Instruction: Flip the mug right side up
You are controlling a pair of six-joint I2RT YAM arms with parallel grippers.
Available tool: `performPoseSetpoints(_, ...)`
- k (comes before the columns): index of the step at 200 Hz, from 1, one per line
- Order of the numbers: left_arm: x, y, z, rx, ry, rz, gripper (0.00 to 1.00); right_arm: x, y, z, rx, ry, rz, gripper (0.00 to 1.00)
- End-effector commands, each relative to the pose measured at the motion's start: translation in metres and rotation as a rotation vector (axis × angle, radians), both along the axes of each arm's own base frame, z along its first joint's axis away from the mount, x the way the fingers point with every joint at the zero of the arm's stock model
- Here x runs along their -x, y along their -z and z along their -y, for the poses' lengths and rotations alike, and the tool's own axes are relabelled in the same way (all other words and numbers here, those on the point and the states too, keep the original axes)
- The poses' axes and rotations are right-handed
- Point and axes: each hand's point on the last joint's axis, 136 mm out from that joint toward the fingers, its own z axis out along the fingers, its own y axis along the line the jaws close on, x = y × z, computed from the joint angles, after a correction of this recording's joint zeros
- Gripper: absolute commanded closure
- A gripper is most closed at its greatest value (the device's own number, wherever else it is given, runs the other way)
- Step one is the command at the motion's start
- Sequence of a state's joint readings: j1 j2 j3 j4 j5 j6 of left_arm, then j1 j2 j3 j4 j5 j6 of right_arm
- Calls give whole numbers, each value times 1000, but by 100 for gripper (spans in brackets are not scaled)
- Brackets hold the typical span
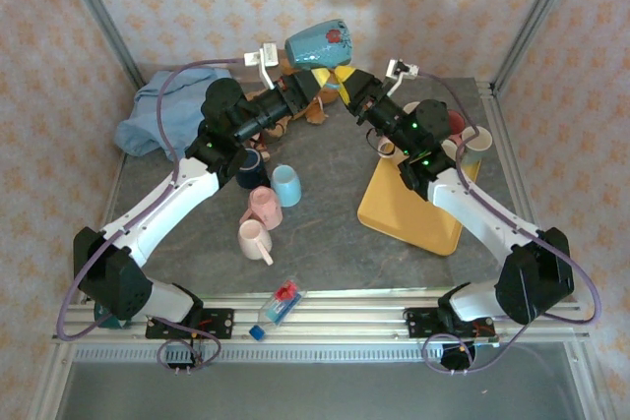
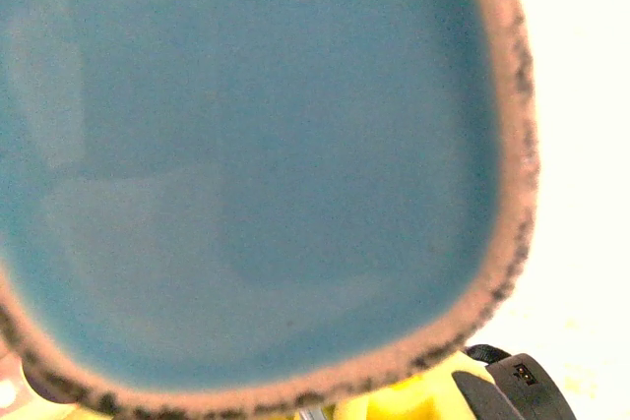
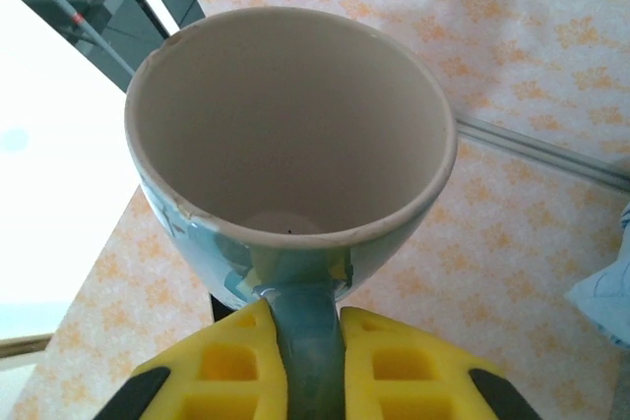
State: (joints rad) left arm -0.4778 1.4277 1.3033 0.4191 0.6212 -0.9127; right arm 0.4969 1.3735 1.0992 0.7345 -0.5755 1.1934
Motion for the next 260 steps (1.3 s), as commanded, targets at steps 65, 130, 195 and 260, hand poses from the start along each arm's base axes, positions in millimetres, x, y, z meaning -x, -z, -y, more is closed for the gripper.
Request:
performPoseSetpoints(65, 14, 33, 1, -161, 9, -3, 50, 23, -43, 26, 123, 163, 222, 100)
performPoseSetpoints(130, 40, 53, -29, -289, -13, -19, 43, 28, -15, 48, 424, 315, 212, 100)
performPoseSetpoints(195, 55, 79, -49, -488, -5, 5, 41, 35, 47, 99, 903, 486, 110, 100)
performPoseSetpoints(260, 53, 97, -47, -620, 39, 45, 40, 48, 109, 168, 1203, 672, -127, 100)
